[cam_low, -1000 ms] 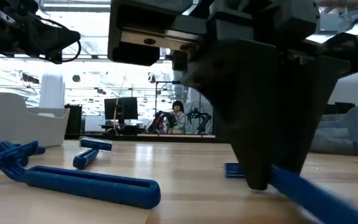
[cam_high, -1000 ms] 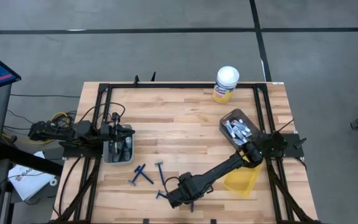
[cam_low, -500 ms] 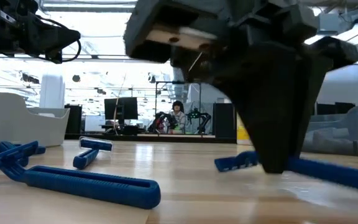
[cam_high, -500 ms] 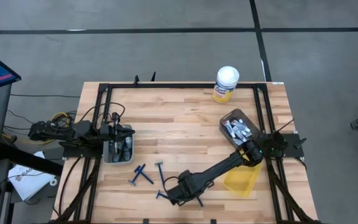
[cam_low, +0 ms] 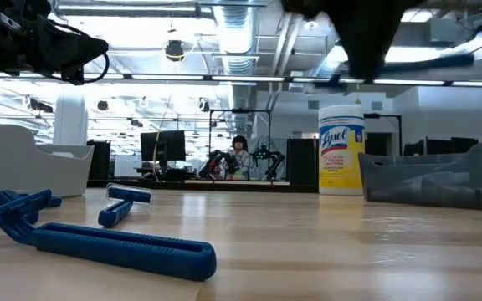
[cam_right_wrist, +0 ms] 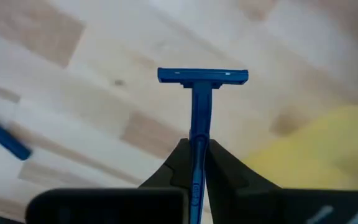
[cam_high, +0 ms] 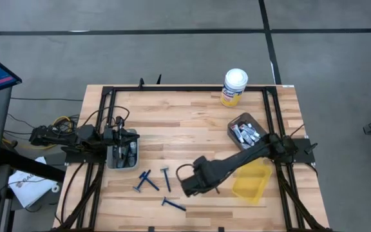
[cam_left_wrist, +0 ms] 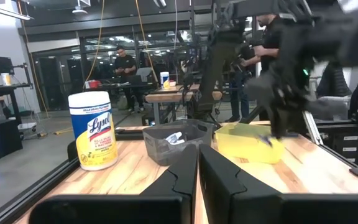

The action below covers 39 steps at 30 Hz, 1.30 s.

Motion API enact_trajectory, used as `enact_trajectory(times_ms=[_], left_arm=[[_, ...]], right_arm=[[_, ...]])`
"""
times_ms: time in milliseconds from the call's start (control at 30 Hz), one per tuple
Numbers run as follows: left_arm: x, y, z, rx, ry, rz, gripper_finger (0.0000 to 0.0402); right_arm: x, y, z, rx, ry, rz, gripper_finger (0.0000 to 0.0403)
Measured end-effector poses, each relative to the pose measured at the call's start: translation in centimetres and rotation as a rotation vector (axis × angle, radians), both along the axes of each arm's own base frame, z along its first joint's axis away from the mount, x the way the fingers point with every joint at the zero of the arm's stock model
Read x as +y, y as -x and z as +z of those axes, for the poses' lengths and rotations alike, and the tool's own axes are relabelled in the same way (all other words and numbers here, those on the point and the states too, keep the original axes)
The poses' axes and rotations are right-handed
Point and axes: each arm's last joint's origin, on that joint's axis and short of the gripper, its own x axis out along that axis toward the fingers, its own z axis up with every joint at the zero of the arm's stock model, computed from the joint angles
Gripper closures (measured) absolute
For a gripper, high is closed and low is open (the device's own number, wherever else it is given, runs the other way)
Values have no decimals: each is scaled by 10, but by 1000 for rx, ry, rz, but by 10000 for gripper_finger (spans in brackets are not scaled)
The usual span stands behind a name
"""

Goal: Pick & Place Travel size toiletries
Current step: Put the blue razor into the yellow bin

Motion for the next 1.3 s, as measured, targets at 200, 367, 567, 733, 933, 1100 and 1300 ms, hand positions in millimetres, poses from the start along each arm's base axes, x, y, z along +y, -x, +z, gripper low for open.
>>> enact_trajectory(times_ms=[200, 367, 567, 733, 933, 1100, 1300], left_arm=[[0, 0, 0, -1, 0, 0, 390], [0, 0, 0, -1, 0, 0, 390], [0, 0, 0, -3, 0, 0, 390], [0, 0, 0, -3, 1, 0, 390], [0, 0, 0, -3, 1, 0, 390], [0, 0, 1, -5, 1, 0, 390], [0, 0, 1, -7, 1, 0, 390]], right_arm=[[-15, 22, 44, -133, 56, -18, 384], [-24, 55, 38, -81, 92, -125, 387], [-24, 109, 25, 15, 91, -305, 381], [-23, 144, 19, 16, 115, -482, 381], [-20, 155, -3, 47, 110, -543, 370], [-17, 152, -21, 120, 111, -554, 336], [-16, 151, -24, 147, 86, -514, 268]])
